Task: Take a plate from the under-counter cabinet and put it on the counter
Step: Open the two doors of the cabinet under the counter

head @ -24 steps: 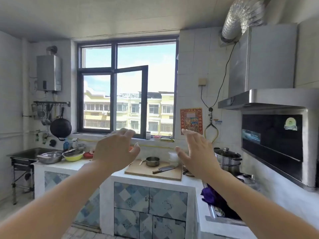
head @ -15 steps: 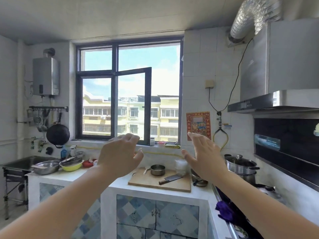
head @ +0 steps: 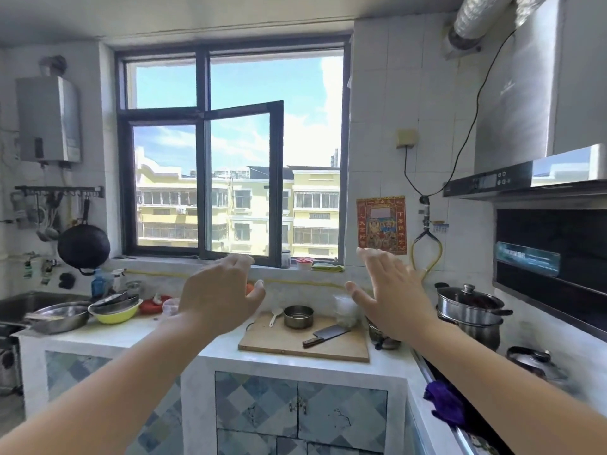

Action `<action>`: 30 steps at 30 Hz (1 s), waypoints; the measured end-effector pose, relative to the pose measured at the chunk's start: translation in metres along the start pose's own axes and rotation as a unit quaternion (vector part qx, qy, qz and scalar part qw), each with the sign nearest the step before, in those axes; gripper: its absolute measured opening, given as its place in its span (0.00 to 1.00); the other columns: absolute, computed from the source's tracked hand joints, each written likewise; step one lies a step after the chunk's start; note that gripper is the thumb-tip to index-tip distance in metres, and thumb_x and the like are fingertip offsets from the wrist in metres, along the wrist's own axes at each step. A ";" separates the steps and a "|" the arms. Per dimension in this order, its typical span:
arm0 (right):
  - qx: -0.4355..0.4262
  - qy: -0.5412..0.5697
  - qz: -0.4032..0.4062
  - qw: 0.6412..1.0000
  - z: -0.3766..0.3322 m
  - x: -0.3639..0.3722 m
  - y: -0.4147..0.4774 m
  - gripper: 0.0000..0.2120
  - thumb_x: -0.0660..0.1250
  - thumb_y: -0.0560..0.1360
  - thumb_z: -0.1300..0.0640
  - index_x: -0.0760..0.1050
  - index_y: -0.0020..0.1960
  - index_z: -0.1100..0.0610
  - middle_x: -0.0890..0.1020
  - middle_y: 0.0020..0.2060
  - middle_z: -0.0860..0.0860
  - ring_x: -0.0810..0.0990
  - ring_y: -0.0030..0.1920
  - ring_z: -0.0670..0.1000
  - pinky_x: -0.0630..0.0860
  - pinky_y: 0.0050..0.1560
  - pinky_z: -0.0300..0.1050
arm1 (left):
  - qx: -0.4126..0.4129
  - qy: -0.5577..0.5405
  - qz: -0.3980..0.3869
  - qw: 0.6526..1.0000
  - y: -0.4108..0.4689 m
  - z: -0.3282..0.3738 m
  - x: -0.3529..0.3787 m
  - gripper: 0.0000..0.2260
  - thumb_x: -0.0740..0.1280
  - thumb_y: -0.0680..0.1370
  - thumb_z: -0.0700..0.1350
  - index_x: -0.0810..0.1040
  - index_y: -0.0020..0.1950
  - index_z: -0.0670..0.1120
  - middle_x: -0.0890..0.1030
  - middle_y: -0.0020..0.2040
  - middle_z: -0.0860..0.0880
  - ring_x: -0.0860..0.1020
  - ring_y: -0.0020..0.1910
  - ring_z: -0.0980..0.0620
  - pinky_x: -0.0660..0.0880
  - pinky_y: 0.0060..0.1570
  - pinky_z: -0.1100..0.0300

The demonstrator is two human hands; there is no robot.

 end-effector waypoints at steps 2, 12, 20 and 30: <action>0.000 0.003 -0.004 1.000 0.007 0.012 0.013 0.29 0.54 0.75 0.40 0.54 0.72 0.50 0.64 0.72 0.49 0.60 0.72 0.51 0.59 0.70 0.54 | 0.004 0.000 -0.002 1.000 0.010 -0.002 0.016 0.21 0.57 0.75 0.58 0.69 0.65 0.50 0.77 0.63 0.53 0.78 0.53 0.49 0.67 0.38 0.59; -0.007 0.016 -0.018 1.000 0.062 0.083 0.087 0.29 0.54 0.75 0.40 0.53 0.72 0.49 0.62 0.72 0.49 0.59 0.72 0.50 0.58 0.70 0.55 | 0.009 0.006 -0.008 1.000 0.091 0.002 0.107 0.22 0.56 0.74 0.59 0.70 0.63 0.50 0.78 0.60 0.52 0.78 0.51 0.48 0.69 0.37 0.58; -0.007 0.000 -0.047 0.999 0.119 0.145 0.148 0.29 0.53 0.76 0.41 0.54 0.73 0.50 0.61 0.74 0.48 0.57 0.73 0.49 0.56 0.71 0.52 | 0.004 0.003 0.000 1.000 0.161 0.001 0.189 0.22 0.57 0.74 0.58 0.70 0.64 0.49 0.78 0.62 0.50 0.78 0.54 0.49 0.68 0.38 0.57; 0.021 -0.017 -0.077 0.997 0.152 0.230 0.204 0.29 0.54 0.77 0.41 0.56 0.73 0.53 0.63 0.73 0.50 0.58 0.74 0.50 0.55 0.72 0.52 | -0.003 0.005 -0.035 0.999 0.216 -0.029 0.286 0.23 0.57 0.74 0.58 0.70 0.64 0.47 0.77 0.61 0.49 0.78 0.53 0.46 0.68 0.41 0.56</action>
Point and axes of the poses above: each hand's wrist, its own y-axis towards the middle knuckle, its own x-axis out of the palm, z = x × y, the point moved 1 cm from there along y, towards the middle knuckle
